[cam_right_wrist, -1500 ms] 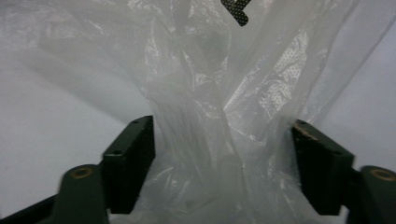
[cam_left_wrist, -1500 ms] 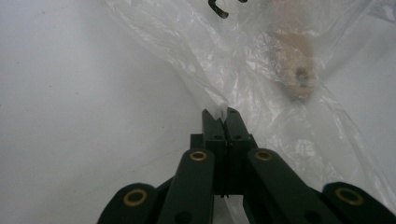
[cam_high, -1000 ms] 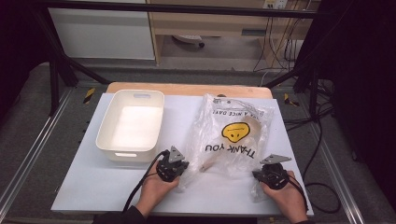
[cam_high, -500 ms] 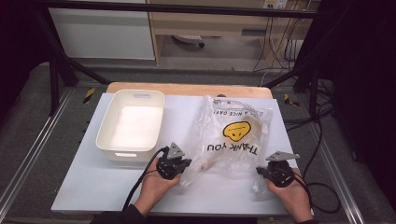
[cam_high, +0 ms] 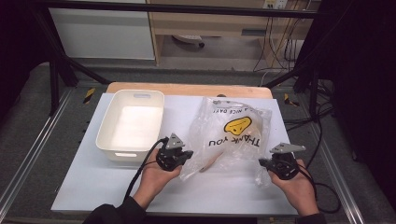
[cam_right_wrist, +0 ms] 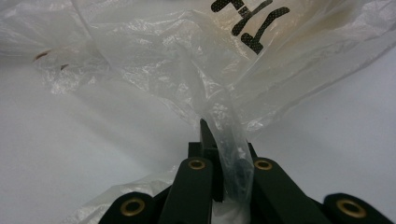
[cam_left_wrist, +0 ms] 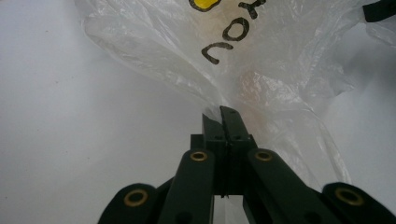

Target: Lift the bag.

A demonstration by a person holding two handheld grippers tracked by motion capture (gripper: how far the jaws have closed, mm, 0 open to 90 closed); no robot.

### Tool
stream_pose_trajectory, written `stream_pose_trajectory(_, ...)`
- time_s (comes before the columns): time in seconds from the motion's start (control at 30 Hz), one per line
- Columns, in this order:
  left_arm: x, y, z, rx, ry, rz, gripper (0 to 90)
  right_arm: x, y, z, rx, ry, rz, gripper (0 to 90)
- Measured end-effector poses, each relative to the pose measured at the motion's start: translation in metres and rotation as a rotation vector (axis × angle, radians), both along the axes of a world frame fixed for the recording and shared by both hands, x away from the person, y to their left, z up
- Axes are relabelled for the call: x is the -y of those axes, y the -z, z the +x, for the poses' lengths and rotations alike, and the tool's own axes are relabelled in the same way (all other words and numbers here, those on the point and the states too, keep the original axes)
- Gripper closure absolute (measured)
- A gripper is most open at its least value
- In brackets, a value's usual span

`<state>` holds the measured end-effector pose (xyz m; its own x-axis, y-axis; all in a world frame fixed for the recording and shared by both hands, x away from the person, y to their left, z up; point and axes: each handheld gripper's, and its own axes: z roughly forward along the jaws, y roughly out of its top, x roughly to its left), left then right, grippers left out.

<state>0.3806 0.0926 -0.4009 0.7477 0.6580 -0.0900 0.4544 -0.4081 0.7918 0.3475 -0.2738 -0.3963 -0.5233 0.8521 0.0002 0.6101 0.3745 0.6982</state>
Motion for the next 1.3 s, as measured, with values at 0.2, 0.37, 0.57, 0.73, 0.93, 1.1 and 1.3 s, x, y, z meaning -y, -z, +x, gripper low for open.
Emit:
stream_pose_trajectory(0.2, -0.001, -0.003, 0.002, 0.000, 0.001, 0.000, 90.0, -0.001, -0.003, 0.001, 0.004, -0.002, 0.001, 90.0)
stream_pose_trajectory(0.37, -0.001, -0.005, 0.002, 0.002, 0.003, -0.005, 90.0, -0.001, -0.004, 0.001, 0.003, -0.008, -0.001, 90.0)
stream_pose_trajectory(0.57, -0.003, -0.007, 0.003, -0.008, 0.004, -0.016, 90.0, -0.001, -0.007, 0.002, 0.003, -0.008, -0.004, 90.0)
stream_pose_trajectory(0.73, -0.004, -0.013, 0.004, -0.006, 0.007, -0.027, 90.0, 0.000, -0.013, 0.003, 0.015, -0.011, -0.006, 90.0)
stream_pose_trajectory(0.93, -0.005, -0.022, 0.007, 0.002, 0.007, -0.036, 90.0, -0.001, -0.022, 0.005, 0.028, -0.019, -0.017, 90.0)
stream_pose_trajectory(1.1, -0.007, -0.031, 0.012, -0.002, 0.001, -0.052, 90.0, -0.001, -0.028, 0.007, 0.030, -0.024, -0.021, 90.0)
stream_pose_trajectory(1.3, -0.008, -0.044, 0.019, 0.005, 0.001, -0.055, 90.0, -0.003, -0.038, 0.011, 0.037, -0.033, -0.024, 90.0)
